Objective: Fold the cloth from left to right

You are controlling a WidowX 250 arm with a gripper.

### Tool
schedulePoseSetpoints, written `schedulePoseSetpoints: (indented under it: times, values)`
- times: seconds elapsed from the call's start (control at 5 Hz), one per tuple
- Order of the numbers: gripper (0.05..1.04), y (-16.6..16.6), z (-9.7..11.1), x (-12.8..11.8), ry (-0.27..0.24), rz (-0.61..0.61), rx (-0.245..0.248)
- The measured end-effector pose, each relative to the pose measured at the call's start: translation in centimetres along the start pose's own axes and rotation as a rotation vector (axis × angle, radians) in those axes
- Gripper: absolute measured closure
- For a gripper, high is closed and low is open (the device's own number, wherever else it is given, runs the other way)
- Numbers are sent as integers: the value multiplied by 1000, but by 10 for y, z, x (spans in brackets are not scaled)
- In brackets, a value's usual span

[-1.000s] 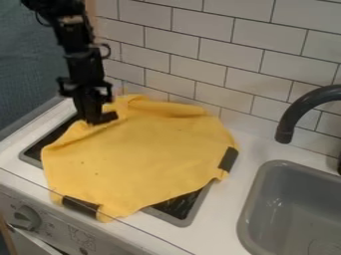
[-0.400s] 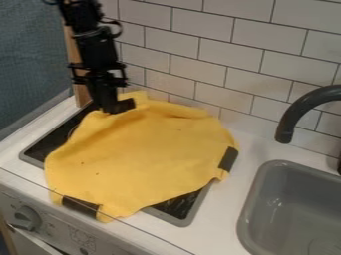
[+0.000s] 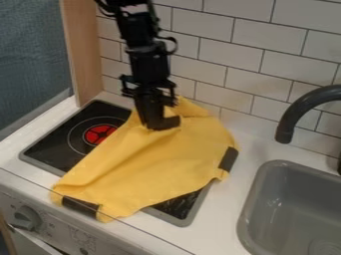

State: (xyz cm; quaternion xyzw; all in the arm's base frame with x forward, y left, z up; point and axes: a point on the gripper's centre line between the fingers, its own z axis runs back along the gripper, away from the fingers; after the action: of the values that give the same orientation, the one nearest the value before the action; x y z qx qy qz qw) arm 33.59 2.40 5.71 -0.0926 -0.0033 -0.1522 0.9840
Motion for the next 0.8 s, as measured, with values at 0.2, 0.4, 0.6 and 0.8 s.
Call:
schedulePoseSetpoints:
  times: [0.2,0.4,0.6,0.8]
  values:
    - [1035,-15,-6,9,5,-36,32]
    - [1020,-16,-20,9,37,-27,35]
    - [879,-14,-30,3,88,1,29]
    - [627,-14,-32,2,96,12,25]
